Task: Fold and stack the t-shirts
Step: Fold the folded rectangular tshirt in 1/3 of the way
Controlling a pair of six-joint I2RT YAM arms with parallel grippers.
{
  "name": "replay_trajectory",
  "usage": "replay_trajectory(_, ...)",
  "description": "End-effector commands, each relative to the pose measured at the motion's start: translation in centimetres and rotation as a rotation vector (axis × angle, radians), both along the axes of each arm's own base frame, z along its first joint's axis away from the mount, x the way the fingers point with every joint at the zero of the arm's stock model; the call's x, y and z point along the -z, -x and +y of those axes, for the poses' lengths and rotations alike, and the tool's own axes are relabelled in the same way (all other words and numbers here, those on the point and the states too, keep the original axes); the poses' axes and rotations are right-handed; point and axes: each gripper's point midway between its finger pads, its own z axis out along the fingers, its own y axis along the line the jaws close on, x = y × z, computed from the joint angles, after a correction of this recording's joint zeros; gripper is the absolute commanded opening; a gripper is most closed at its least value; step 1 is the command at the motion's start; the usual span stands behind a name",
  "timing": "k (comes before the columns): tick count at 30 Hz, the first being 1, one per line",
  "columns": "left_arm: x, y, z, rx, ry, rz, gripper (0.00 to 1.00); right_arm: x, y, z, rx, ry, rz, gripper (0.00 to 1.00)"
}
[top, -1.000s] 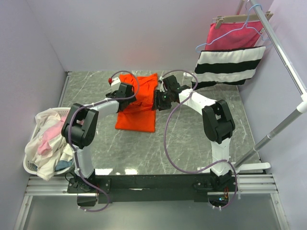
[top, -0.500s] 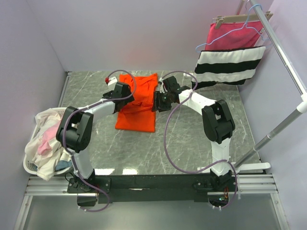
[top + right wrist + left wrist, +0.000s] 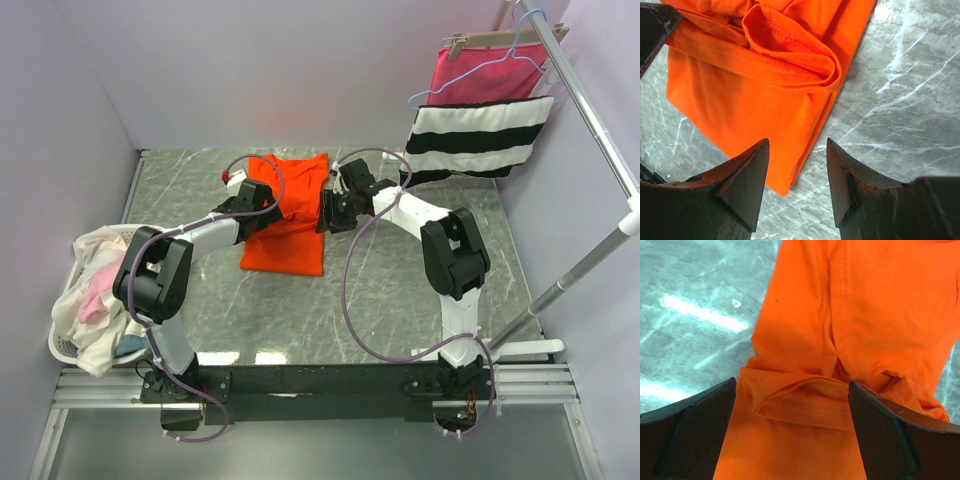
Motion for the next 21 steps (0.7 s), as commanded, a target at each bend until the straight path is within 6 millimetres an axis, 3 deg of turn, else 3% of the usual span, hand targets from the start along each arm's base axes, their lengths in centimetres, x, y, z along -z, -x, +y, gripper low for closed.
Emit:
replay_trajectory(1, -0.4, -0.4, -1.3, 0.021, 0.043, -0.021, 1.0, -2.6, -0.5, 0.0, -0.001, -0.035, -0.062, 0.57)
replay_trajectory(14, 0.3, -1.2, -2.4, 0.033, 0.052, -0.017, 1.0, -2.1, -0.5, -0.2, 0.0, -0.017, -0.055, 0.57)
replay_trajectory(21, -0.6, -1.6, -2.3, 0.022, 0.052, -0.043, 0.92, -2.1, -0.5, -0.1, 0.001, -0.02, -0.053, 0.57)
